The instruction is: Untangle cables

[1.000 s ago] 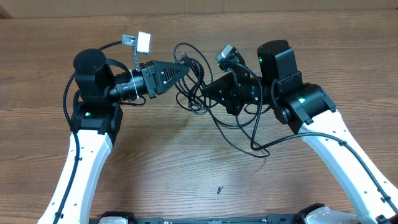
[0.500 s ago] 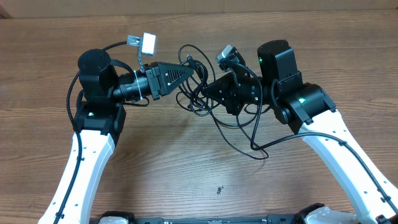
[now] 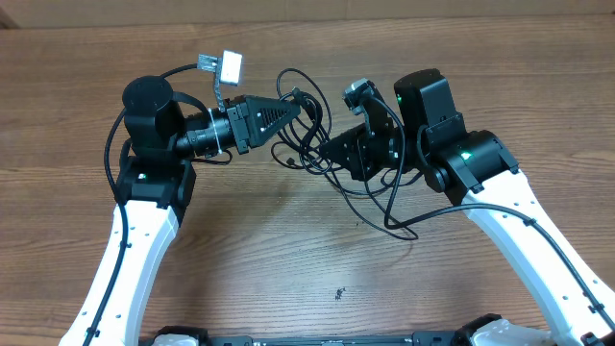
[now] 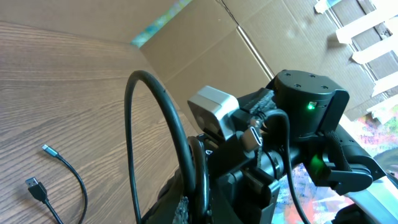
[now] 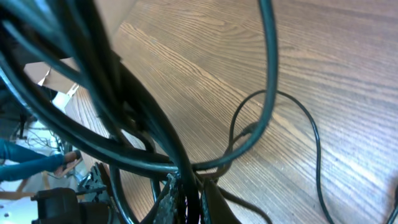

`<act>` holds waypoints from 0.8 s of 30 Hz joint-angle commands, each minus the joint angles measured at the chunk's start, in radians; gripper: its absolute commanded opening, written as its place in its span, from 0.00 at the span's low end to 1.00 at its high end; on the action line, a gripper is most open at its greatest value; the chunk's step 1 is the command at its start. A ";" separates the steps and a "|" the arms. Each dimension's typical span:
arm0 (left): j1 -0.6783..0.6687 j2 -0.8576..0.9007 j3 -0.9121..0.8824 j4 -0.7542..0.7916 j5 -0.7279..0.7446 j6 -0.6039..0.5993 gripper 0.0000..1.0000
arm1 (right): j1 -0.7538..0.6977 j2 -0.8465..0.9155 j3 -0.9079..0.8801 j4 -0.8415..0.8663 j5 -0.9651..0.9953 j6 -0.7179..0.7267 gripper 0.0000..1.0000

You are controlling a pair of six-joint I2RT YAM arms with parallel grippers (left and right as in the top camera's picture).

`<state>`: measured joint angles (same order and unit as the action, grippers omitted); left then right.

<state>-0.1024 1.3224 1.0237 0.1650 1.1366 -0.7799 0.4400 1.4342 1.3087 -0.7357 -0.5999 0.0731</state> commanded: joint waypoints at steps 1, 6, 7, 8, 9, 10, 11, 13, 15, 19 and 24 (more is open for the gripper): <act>0.018 -0.018 0.031 0.019 -0.014 -0.006 0.04 | -0.004 -0.002 0.000 -0.020 0.076 0.074 0.04; 0.018 -0.018 0.031 0.019 -0.008 -0.006 0.04 | -0.004 -0.002 0.000 -0.012 0.105 0.122 0.04; 0.018 -0.018 0.031 0.019 -0.010 -0.006 0.04 | -0.004 -0.002 0.000 -0.014 0.124 0.148 0.04; 0.018 -0.018 0.031 0.019 -0.010 -0.006 0.04 | -0.004 -0.002 0.000 -0.016 0.142 0.170 0.04; 0.018 -0.018 0.031 0.019 -0.010 -0.006 0.04 | -0.004 -0.002 0.000 -0.025 0.176 0.219 0.04; 0.018 -0.018 0.031 0.019 -0.010 -0.005 0.04 | -0.004 -0.002 0.000 -0.027 0.182 0.229 0.04; 0.018 -0.018 0.031 0.019 -0.010 -0.005 0.04 | -0.004 -0.002 0.000 -0.031 0.190 0.250 0.04; 0.018 -0.018 0.031 0.019 -0.010 -0.001 0.04 | -0.004 -0.002 0.000 -0.044 0.216 0.304 0.04; 0.018 -0.018 0.031 0.019 -0.010 0.010 0.04 | -0.004 -0.002 0.000 -0.056 0.234 0.332 0.04; 0.018 -0.018 0.031 0.019 -0.010 0.018 0.04 | -0.004 -0.002 0.000 -0.075 0.248 0.353 0.04; 0.018 -0.018 0.031 0.019 -0.010 0.025 0.04 | -0.004 -0.002 0.000 -0.102 0.284 0.406 0.04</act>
<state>-0.0967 1.3224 1.0237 0.1658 1.1259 -0.7788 0.4404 1.4342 1.3087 -0.8185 -0.3897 0.4355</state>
